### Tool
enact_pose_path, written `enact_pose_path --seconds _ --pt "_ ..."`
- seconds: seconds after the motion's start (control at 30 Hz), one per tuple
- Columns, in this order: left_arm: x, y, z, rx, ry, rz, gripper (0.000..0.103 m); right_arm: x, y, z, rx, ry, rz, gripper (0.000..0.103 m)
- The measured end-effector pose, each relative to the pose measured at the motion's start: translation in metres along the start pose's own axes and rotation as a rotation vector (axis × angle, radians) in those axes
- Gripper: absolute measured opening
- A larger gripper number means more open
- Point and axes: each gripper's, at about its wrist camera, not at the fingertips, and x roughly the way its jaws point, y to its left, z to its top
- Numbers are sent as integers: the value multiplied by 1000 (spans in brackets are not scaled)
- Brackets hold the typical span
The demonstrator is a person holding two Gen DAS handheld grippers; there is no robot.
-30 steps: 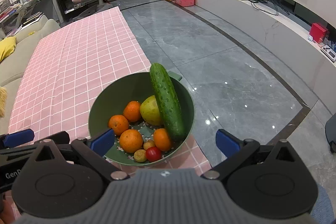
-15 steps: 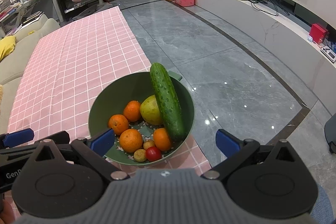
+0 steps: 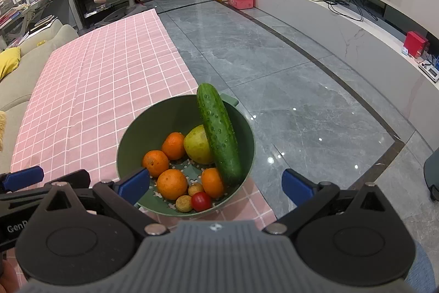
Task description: Organize fruits
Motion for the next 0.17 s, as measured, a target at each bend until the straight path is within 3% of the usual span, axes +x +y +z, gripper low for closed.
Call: enact_pose_path --seconds 0.17 --pt "0 0 0 -1 1 -2 93 0 0 0 2 1 -1 99"
